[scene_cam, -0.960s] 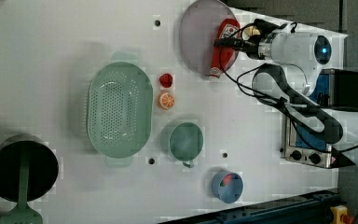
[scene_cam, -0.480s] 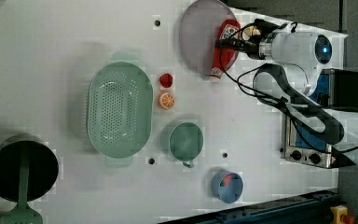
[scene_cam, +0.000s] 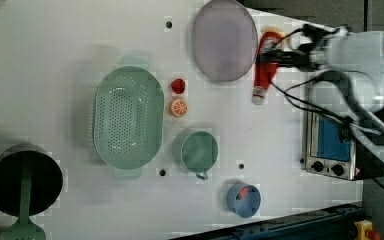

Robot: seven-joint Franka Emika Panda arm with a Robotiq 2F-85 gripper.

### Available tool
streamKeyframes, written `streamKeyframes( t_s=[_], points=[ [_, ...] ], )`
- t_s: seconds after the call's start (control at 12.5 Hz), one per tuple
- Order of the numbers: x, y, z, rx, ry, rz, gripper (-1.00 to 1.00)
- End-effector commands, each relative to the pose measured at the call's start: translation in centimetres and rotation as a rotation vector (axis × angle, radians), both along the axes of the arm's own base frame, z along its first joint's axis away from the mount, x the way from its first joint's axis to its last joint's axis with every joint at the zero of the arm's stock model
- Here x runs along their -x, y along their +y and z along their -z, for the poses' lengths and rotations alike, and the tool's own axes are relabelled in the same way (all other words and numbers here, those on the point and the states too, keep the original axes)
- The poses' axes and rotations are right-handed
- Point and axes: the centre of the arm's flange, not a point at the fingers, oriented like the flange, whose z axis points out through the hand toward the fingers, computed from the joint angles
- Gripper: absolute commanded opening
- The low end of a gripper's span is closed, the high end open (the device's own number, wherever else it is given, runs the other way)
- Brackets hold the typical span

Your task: Pick ketchup from plate and place it on table.

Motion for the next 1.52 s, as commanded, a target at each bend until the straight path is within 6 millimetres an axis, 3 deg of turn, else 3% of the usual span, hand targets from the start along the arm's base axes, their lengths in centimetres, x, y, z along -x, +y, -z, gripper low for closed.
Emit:
streamKeyframes(
  t_s=[0.08, 0.32, 0.56, 0.96, 1.36, 1.52],
  points=[
    [1.1, -0.3, -10.1, 0.004, -0.096, 0.011, 0.23],
    [5.3, -1.5, -11.8, 0.022, -0.025, 0.038, 0.23],
    [9.1, -2.8, -10.5, 0.028, 0.030, 0.064, 0.23],
    [13.1, -5.3, -4.5, -0.014, 0.163, 0.267, 0.23],
    [13.2, -5.8, 1.2, -0.018, 0.184, 0.279, 0.23],
    [13.4, -5.8, 3.2, -0.019, 0.192, 0.280, 0.51]
  ],
)
